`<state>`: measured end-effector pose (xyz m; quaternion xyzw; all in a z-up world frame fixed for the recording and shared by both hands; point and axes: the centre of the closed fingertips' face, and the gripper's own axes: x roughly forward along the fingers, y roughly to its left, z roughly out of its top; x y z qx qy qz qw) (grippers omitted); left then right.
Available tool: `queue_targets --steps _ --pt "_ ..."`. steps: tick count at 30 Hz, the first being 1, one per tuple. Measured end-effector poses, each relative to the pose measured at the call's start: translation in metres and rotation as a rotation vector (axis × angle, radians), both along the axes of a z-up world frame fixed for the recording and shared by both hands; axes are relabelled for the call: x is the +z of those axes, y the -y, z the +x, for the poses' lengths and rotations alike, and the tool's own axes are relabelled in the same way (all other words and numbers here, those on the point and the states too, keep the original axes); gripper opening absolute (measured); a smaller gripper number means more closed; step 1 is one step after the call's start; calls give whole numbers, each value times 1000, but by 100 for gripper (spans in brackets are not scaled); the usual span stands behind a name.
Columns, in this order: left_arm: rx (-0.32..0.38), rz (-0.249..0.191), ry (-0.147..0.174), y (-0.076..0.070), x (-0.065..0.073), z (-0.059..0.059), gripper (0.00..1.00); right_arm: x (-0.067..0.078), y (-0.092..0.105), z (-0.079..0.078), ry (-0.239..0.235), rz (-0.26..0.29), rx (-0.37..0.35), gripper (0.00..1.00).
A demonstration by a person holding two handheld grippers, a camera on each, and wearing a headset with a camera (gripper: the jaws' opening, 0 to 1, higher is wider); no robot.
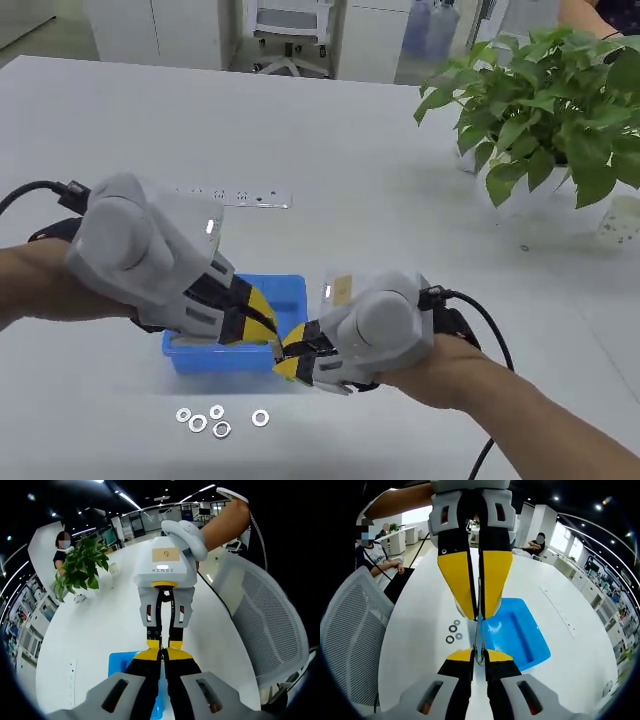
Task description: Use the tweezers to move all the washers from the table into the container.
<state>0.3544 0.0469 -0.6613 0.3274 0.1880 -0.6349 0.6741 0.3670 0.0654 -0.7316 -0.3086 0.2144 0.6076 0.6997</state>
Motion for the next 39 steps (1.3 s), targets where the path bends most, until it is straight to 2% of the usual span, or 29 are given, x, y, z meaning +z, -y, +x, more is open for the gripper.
queue_targets --steps 13,20,27,31,39 --pt "16 9 31 -9 7 32 6 8 -9 33 14 18 1 10" --pt "20 24 38 -15 4 50 6 5 -16 52 22 27 7 10" --pt "22 36 30 -16 -5 65 6 -5 -19 67 12 21 8 10" --pt "23 43 15 -18 -14 72 6 -13 -21 73 -3 16 5 10" --pt "31 57 -17 -22 -29 80 6 -29 -25 79 -40 3 9 10"
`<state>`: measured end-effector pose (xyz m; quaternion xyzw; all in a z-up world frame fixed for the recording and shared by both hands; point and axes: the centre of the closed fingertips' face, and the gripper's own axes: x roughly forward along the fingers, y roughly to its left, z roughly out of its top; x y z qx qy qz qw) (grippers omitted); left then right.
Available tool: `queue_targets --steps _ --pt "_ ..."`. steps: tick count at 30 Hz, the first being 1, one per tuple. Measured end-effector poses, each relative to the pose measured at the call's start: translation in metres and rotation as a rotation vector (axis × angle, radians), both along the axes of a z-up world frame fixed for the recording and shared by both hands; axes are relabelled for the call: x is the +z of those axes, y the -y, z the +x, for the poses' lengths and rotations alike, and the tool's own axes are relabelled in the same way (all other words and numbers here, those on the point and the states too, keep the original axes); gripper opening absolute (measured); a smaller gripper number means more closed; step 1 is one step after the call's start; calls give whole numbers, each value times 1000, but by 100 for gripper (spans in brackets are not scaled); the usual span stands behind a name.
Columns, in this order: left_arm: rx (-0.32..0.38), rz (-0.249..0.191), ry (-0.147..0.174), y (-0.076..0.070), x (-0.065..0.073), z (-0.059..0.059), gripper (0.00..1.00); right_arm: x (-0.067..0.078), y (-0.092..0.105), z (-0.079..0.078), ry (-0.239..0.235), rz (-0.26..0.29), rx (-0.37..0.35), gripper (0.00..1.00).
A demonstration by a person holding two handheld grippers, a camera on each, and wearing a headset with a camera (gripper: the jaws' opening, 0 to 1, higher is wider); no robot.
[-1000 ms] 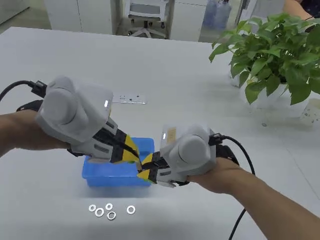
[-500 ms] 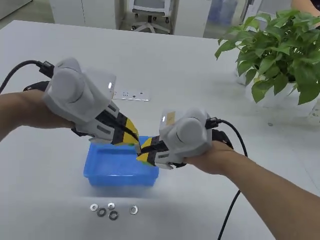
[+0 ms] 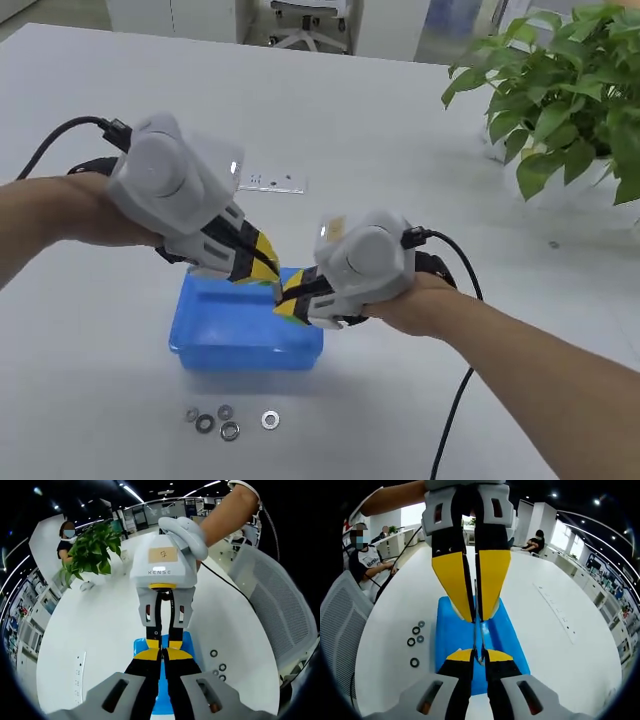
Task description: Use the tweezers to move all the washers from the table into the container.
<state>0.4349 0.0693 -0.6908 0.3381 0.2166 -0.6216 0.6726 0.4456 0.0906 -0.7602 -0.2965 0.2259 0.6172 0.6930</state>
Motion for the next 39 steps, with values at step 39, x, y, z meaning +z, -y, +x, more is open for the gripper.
queue_targets --steps 39 --pt "2 13 -32 -2 -20 5 7 -21 0 1 -41 -33 33 10"
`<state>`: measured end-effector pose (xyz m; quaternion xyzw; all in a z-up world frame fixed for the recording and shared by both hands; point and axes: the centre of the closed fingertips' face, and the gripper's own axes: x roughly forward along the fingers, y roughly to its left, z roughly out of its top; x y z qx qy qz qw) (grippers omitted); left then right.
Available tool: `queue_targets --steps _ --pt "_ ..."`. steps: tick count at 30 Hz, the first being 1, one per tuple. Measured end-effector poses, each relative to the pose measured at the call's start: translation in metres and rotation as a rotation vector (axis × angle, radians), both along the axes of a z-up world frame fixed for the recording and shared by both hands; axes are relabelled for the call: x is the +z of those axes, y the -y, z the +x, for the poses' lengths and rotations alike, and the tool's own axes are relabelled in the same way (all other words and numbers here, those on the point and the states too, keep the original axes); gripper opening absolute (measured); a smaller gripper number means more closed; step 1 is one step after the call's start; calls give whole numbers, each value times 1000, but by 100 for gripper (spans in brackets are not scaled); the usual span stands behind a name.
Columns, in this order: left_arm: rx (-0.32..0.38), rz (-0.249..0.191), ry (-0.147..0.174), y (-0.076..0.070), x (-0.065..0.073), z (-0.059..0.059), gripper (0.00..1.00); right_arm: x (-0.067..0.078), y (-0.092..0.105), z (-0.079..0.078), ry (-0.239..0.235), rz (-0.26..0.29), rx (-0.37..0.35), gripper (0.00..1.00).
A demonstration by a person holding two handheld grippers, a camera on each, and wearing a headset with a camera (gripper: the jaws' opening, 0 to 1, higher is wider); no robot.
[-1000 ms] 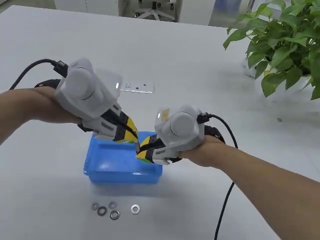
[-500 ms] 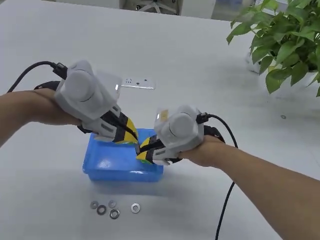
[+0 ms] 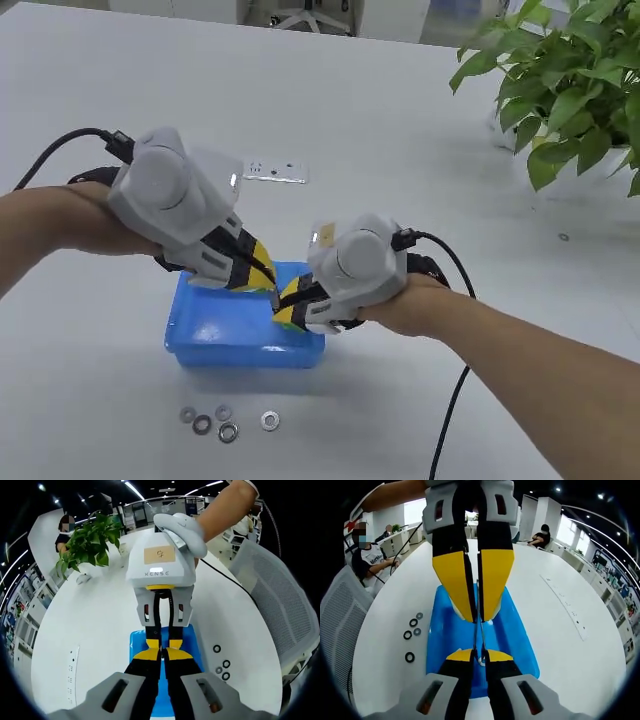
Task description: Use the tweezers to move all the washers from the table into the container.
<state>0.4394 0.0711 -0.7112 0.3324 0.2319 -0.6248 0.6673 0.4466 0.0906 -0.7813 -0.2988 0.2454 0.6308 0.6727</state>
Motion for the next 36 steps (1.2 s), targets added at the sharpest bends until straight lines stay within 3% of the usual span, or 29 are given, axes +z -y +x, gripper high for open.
queue_targets --steps 16,26,36 --pt "-5 1 30 1 22 -10 7 22 1 -7 40 19 -12 10" --pt "-10 -5 45 2 42 -21 7 42 1 -16 73 40 -20 10" --pt "-13 -2 51 2 52 -35 7 53 2 -30 94 48 -13 10"
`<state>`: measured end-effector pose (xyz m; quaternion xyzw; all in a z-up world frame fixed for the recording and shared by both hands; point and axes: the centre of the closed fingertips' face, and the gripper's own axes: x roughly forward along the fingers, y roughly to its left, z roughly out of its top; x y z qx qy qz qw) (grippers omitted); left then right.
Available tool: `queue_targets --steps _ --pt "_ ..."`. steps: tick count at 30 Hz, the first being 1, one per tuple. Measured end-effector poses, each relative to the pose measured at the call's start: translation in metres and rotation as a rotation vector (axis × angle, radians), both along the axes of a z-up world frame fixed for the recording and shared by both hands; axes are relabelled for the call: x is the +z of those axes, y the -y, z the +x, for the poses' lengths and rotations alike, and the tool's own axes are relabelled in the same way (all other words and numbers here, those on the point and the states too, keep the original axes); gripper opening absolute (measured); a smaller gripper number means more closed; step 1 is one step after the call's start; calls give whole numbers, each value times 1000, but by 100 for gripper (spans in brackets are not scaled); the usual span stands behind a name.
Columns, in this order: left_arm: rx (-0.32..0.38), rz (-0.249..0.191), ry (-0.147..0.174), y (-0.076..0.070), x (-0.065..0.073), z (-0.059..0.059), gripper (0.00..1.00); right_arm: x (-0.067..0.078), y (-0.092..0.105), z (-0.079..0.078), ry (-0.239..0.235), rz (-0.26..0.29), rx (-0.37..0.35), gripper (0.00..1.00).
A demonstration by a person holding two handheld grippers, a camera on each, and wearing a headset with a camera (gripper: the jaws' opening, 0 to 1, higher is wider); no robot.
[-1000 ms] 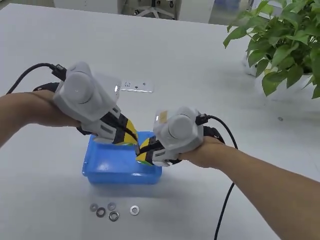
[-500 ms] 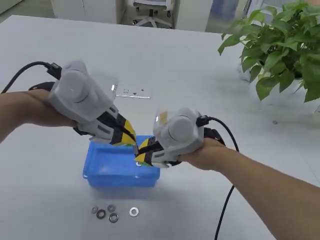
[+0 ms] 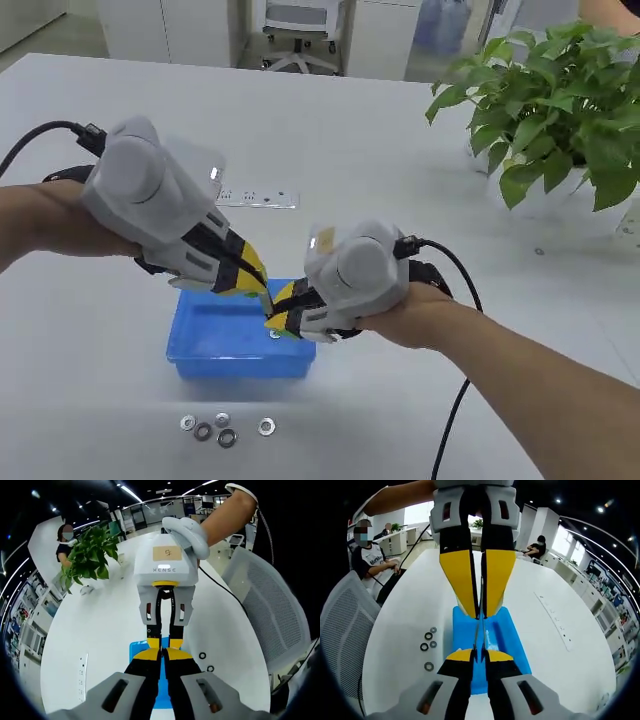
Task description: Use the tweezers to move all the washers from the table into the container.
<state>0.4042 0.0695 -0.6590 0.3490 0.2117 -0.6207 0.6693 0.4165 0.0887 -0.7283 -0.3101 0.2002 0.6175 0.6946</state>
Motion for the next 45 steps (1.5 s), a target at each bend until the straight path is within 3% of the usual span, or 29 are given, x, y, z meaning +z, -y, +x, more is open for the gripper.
queue_targets --steps 10,23,45 --pt "-9 12 2 -1 3 -17 7 4 -1 -17 13 5 9 10" --pt "-7 18 -19 -1 -9 -40 7 -9 1 -41 -10 -4 18 10" --pt "-17 42 -47 -2 -29 -60 7 -29 0 -64 -47 -6 24 11"
